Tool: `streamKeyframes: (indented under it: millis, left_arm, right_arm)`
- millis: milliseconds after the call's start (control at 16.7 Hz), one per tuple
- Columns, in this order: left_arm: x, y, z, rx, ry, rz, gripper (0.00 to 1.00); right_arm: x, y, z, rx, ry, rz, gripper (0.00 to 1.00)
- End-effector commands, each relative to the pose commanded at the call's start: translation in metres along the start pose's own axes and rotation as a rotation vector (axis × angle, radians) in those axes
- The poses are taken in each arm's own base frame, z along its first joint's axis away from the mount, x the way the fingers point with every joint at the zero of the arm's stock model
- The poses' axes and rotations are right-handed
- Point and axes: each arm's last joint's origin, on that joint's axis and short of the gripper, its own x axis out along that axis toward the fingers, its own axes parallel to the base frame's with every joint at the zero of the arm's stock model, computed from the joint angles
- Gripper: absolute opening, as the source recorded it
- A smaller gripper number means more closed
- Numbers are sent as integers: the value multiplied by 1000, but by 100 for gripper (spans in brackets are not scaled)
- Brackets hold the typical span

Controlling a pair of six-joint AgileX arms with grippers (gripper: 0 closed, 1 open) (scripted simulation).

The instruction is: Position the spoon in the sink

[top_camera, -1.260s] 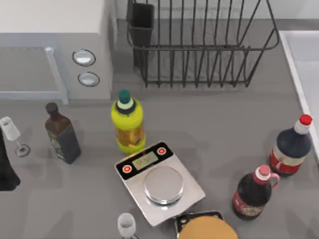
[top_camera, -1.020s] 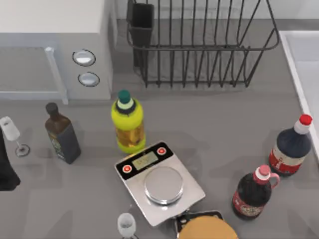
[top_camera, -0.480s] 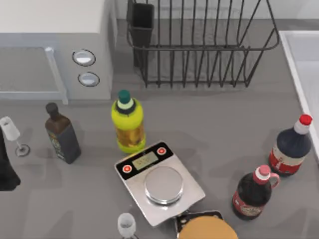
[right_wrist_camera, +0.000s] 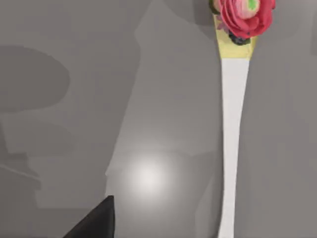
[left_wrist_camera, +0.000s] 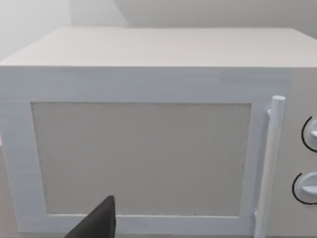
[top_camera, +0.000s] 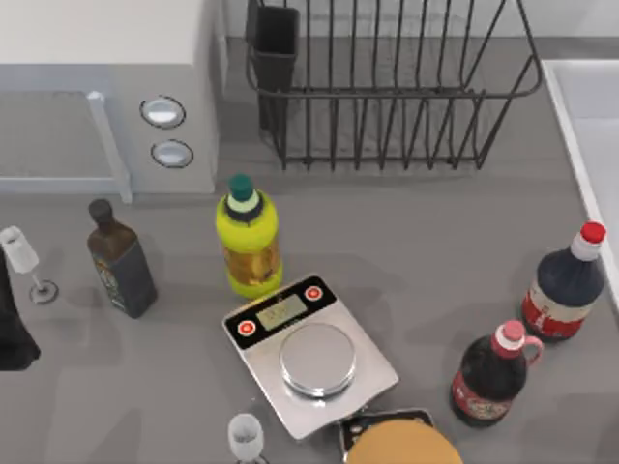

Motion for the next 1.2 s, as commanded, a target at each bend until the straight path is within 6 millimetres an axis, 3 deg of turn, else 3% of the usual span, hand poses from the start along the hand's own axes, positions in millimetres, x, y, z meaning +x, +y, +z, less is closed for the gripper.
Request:
streamKeyframes:
  millis: [240, 600, 1200]
  left_arm:
    - [0, 0, 0, 0, 0, 0, 100]
    - [0, 0, 0, 0, 0, 0, 100]
    - [0, 0, 0, 0, 0, 0, 100]
  right_arm:
    - [1, -12, 9, 4, 92, 36, 100]
    - [5, -11, 9, 1, 92, 37, 100]
    - [96, -9, 2, 3, 90, 35, 100]
